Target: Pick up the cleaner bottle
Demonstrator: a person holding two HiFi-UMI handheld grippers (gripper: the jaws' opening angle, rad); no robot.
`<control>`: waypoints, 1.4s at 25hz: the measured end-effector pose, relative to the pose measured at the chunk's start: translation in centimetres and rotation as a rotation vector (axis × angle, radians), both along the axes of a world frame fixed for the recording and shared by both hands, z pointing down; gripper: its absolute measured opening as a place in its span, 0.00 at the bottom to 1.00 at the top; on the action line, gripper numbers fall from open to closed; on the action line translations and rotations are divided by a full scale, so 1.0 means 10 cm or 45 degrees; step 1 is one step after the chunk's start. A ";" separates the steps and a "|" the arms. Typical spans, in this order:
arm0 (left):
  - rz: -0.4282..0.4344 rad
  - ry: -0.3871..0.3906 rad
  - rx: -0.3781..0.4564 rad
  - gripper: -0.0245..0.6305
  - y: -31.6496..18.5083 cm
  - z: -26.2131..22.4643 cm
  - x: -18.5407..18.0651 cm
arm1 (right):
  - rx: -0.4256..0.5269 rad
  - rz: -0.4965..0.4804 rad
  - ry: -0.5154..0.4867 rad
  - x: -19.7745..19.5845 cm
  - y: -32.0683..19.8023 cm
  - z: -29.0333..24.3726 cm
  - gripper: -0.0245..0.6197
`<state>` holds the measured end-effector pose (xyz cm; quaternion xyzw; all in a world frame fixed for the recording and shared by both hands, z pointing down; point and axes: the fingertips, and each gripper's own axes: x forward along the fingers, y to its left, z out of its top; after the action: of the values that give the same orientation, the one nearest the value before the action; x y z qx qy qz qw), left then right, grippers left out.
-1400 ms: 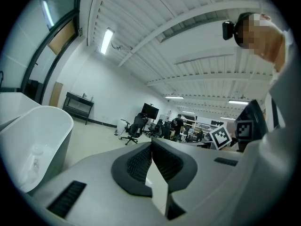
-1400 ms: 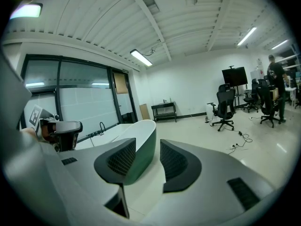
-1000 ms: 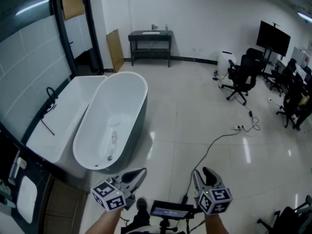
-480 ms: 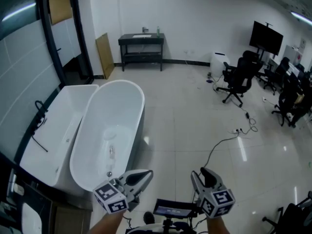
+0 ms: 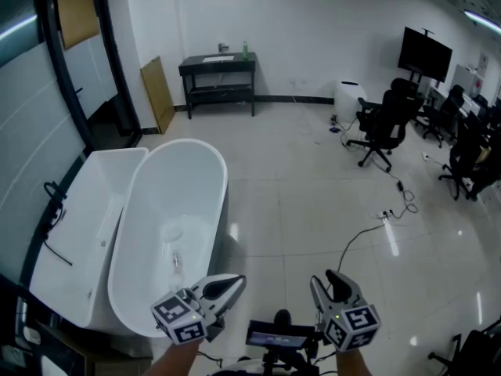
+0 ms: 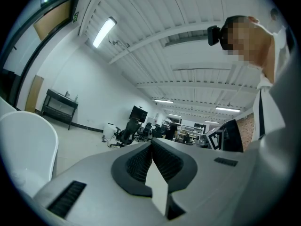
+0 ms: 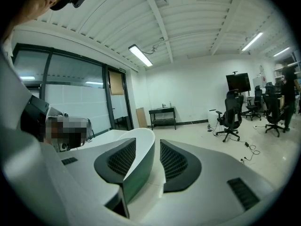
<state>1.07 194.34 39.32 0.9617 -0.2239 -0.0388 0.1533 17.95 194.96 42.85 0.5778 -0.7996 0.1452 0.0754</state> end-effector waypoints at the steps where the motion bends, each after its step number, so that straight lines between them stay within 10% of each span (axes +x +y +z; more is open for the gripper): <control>1: -0.010 -0.003 -0.001 0.03 -0.16 0.02 0.05 | -0.001 0.002 0.001 0.06 -0.16 0.02 0.30; 21: -0.108 -0.053 -0.065 0.03 -2.67 0.01 1.12 | -0.019 -0.126 -0.033 1.06 -2.83 -0.05 0.30; 35: -0.087 0.001 -0.050 0.03 -4.71 0.03 0.72 | -0.026 -0.102 0.021 0.66 -4.81 -0.14 0.30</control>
<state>8.30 147.25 39.63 0.9503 -0.2572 -0.0398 0.1708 24.59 146.87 41.45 0.5458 -0.8198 0.1455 0.0936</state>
